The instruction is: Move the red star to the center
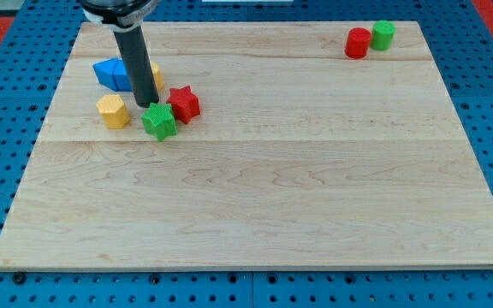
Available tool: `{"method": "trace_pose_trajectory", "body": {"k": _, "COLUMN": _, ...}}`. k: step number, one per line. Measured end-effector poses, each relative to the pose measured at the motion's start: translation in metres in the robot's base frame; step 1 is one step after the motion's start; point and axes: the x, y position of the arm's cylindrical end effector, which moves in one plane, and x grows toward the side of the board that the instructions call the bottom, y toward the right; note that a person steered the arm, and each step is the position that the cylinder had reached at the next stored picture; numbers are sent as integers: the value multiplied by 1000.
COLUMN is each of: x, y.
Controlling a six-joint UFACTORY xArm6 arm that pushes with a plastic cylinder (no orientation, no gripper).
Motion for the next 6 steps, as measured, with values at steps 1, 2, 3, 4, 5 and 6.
{"method": "trace_pose_trajectory", "body": {"k": 1, "x": 14, "y": 1}}
{"method": "trace_pose_trajectory", "body": {"k": 2, "x": 13, "y": 15}}
{"method": "trace_pose_trajectory", "body": {"k": 3, "x": -3, "y": 61}}
{"method": "trace_pose_trajectory", "body": {"k": 4, "x": -12, "y": 108}}
{"method": "trace_pose_trajectory", "body": {"k": 5, "x": -12, "y": 118}}
{"method": "trace_pose_trajectory", "body": {"k": 6, "x": -13, "y": 118}}
